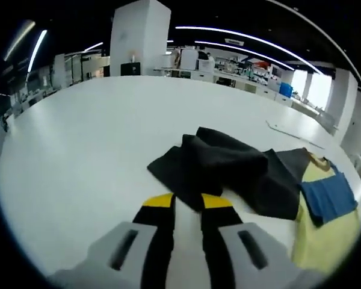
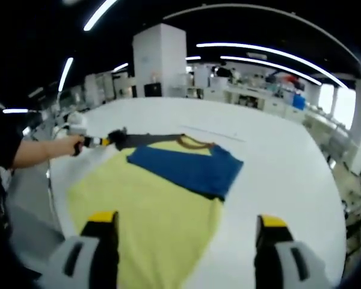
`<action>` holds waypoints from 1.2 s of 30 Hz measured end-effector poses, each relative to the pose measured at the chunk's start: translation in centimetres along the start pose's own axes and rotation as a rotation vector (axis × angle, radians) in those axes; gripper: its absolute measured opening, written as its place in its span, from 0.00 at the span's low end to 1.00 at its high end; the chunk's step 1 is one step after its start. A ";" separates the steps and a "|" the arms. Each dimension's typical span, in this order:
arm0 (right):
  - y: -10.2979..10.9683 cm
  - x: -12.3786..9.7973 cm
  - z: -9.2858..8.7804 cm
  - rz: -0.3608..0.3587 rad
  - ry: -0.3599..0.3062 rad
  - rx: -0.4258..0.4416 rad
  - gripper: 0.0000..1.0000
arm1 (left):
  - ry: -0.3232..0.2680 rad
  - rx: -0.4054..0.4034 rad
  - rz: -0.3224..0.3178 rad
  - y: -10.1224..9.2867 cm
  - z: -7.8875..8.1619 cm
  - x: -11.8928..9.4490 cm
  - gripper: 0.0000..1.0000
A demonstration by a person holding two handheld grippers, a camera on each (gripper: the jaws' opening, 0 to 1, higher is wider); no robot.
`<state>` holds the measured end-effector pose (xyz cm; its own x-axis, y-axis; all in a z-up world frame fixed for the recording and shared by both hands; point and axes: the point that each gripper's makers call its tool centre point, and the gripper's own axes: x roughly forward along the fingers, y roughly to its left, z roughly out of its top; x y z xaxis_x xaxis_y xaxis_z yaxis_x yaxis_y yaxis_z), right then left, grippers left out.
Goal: Fold the garment on the visible template until the final outline fits inside the template.
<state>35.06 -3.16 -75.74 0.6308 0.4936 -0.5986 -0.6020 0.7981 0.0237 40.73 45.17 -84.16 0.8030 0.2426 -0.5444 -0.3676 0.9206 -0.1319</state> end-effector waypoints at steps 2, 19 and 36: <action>-0.1 0.0 0.0 -0.004 0.003 0.003 0.94 | 0.004 -0.007 0.006 0.1 0.0 0.0 0.01; -0.4 -0.4 -0.1 -0.027 -0.001 0.005 0.93 | 0.038 -0.054 0.003 2.1 0.3 -0.3 0.00; 1.1 -0.5 0.1 0.002 -0.001 -0.025 0.95 | 0.036 0.006 0.025 6.6 1.4 -3.2 0.00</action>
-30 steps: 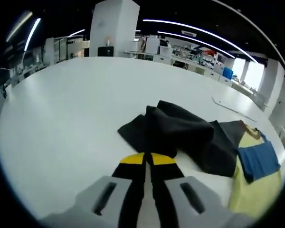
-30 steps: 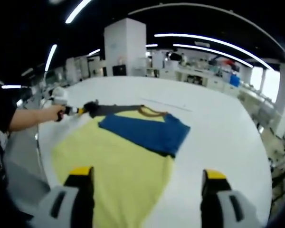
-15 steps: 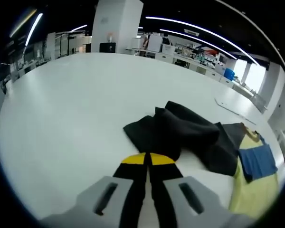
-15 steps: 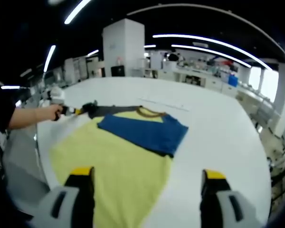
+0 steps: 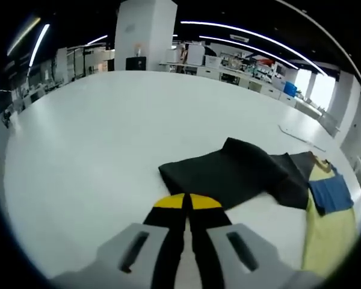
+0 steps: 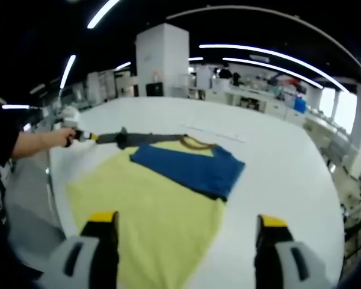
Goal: Fold the garment on the visible template until the final outline fits inside the template.
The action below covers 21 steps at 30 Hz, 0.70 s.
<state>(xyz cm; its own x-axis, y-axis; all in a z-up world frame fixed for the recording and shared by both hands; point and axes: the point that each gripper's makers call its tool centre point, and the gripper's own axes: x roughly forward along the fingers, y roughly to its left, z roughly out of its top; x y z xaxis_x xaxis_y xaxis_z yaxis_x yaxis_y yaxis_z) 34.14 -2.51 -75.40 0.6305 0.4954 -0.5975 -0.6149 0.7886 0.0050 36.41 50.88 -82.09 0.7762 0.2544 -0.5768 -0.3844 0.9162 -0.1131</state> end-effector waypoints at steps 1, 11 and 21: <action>-0.1 0.0 -0.1 0.000 0.002 -0.002 0.95 | 0.000 0.010 0.002 0.2 0.1 -0.3 0.00; 0.1 -0.5 -0.3 -0.001 0.001 0.004 0.95 | 0.017 0.083 -0.044 1.9 -0.5 -1.6 0.00; -0.2 -1.1 -0.8 -0.024 0.010 0.014 0.97 | 0.055 0.140 -0.025 4.3 -0.7 -1.7 0.00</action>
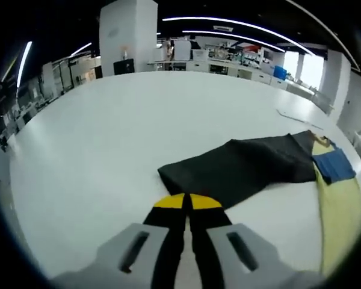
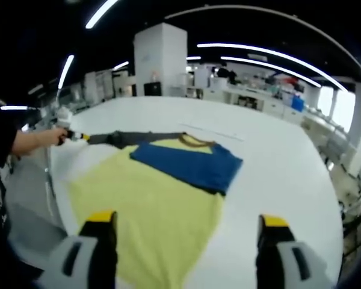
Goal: Fold the garment on the visible template until the final outline fits inside the template.
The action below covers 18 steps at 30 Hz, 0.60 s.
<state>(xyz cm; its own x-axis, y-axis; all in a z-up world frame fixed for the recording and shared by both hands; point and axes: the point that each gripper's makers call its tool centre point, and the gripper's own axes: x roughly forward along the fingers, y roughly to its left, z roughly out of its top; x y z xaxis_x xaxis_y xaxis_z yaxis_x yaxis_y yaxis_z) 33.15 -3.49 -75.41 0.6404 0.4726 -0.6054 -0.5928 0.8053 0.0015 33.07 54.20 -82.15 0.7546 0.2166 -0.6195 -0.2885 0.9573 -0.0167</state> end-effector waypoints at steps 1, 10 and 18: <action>0.0 0.0 0.0 -0.001 0.002 0.000 0.97 | 0.009 -0.004 0.013 0.6 -0.1 0.1 0.00; -0.1 -0.3 -0.5 -0.014 0.025 -0.001 0.97 | 0.026 0.036 0.046 3.0 0.0 0.3 0.00; 0.1 -0.5 -0.6 -0.015 0.021 0.013 0.98 | 0.029 0.034 0.051 4.2 0.1 0.6 0.00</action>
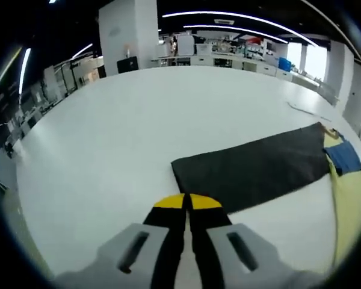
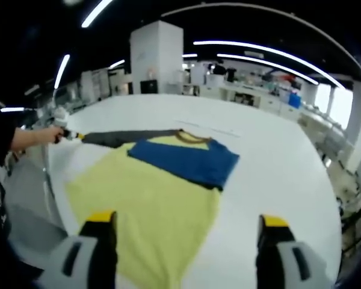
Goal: Fold the garment on the visible template until the final outline fits inside the template.
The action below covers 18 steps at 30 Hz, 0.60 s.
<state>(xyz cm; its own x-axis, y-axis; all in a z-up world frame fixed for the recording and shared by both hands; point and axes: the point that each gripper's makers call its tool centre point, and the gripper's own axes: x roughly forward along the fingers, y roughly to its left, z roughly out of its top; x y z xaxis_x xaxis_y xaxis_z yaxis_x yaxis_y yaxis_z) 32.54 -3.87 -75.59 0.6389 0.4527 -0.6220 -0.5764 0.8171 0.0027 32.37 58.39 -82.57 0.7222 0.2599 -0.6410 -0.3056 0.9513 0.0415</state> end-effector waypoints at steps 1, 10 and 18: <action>0.0 0.0 -0.1 -0.001 0.004 -0.003 0.98 | 0.005 -0.004 0.002 0.0 -0.2 0.1 0.00; -0.2 -0.3 -0.3 -0.009 0.004 -0.001 0.98 | -0.019 -0.061 0.014 -0.2 -0.1 -0.1 0.00; 0.0 -0.4 -0.4 -0.011 0.004 0.006 0.98 | -0.033 -0.091 0.008 -0.4 0.1 -0.2 0.14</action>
<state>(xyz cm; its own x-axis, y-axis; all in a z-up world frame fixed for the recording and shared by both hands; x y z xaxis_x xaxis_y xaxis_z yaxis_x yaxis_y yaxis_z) 32.08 -4.18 -75.68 0.6429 0.4423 -0.6253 -0.5663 0.8242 0.0008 32.43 57.93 -82.39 0.7393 0.2744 -0.6149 -0.3656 0.9304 -0.0244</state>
